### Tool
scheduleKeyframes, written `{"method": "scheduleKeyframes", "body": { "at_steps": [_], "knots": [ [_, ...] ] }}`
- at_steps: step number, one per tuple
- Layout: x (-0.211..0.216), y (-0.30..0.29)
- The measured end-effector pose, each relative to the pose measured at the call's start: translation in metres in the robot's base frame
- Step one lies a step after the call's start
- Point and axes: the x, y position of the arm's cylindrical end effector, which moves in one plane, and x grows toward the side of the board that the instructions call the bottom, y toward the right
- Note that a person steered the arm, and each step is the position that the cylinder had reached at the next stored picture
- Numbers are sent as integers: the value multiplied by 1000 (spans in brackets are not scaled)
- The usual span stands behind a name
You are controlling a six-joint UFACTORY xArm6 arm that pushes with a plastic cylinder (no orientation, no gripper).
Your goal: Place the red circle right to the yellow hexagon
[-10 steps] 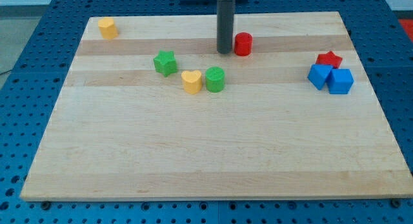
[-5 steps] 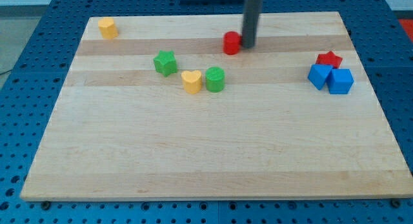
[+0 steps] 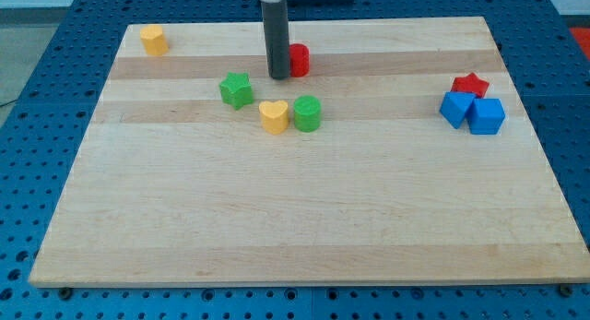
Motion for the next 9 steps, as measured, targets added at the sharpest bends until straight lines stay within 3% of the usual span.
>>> {"method": "scheduleKeyframes", "body": {
  "at_steps": [1, 3, 4, 6, 7, 9],
  "knots": [
    [-30, 0],
    [34, 41],
    [21, 68],
    [-26, 39],
    [-31, 39],
    [5, 39]
  ]
}}
